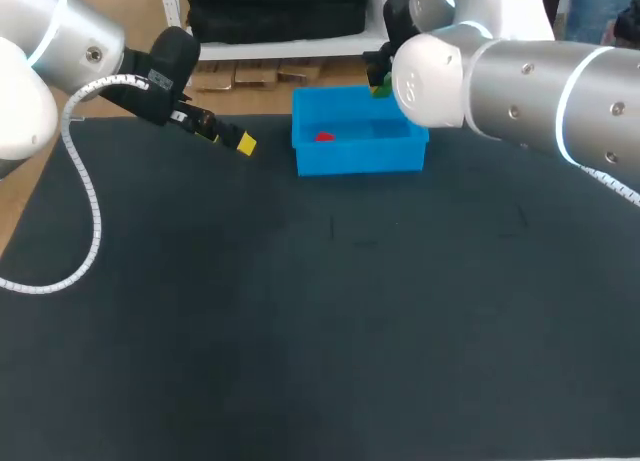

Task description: Use the left arm to pick the red cube and place it into the blue plastic box first, then use the right arm to grasp the green cube and put it into the same blue plastic box after the first action is fully finished.

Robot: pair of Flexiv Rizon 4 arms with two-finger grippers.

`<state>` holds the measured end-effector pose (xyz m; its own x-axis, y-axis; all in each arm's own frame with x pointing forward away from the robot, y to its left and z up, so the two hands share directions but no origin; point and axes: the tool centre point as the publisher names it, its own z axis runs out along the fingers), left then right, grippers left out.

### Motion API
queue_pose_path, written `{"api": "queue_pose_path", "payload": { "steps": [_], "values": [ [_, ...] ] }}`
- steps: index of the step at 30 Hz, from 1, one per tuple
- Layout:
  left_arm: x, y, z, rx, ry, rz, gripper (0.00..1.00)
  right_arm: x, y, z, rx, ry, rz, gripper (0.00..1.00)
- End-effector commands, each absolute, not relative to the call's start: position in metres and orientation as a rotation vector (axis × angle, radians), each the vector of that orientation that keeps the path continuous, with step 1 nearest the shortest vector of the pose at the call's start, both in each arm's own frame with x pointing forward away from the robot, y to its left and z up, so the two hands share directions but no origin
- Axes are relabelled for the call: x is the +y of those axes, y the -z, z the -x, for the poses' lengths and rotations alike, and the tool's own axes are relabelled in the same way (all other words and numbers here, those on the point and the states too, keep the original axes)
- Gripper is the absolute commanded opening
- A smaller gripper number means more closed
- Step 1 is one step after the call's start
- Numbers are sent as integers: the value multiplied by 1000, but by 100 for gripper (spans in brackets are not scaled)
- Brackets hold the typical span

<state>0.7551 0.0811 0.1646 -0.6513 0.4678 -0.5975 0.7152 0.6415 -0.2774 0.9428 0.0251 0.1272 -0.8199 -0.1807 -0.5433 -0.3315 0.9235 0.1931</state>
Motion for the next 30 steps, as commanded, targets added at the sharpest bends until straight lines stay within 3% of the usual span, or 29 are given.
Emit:
{"api": "queue_pose_path", "payload": {
  "steps": [1,5,6,7,30],
  "values": [
    [82,-164,-756,2380,696,-929,100,26,-123,-947,2542,-393,368,0],
    [82,-164,-756,2380,696,-929,100,26,-122,-947,2532,-402,368,2],
    [82,-164,-756,2380,696,-929,100,26,-122,-947,2528,-394,374,79],
    [82,-164,-756,2380,696,-929,100,26,-122,-948,2526,-387,380,100],
    [82,-164,-756,2380,696,-929,100,26,-120,-948,2523,-408,396,100]
  ]
}}
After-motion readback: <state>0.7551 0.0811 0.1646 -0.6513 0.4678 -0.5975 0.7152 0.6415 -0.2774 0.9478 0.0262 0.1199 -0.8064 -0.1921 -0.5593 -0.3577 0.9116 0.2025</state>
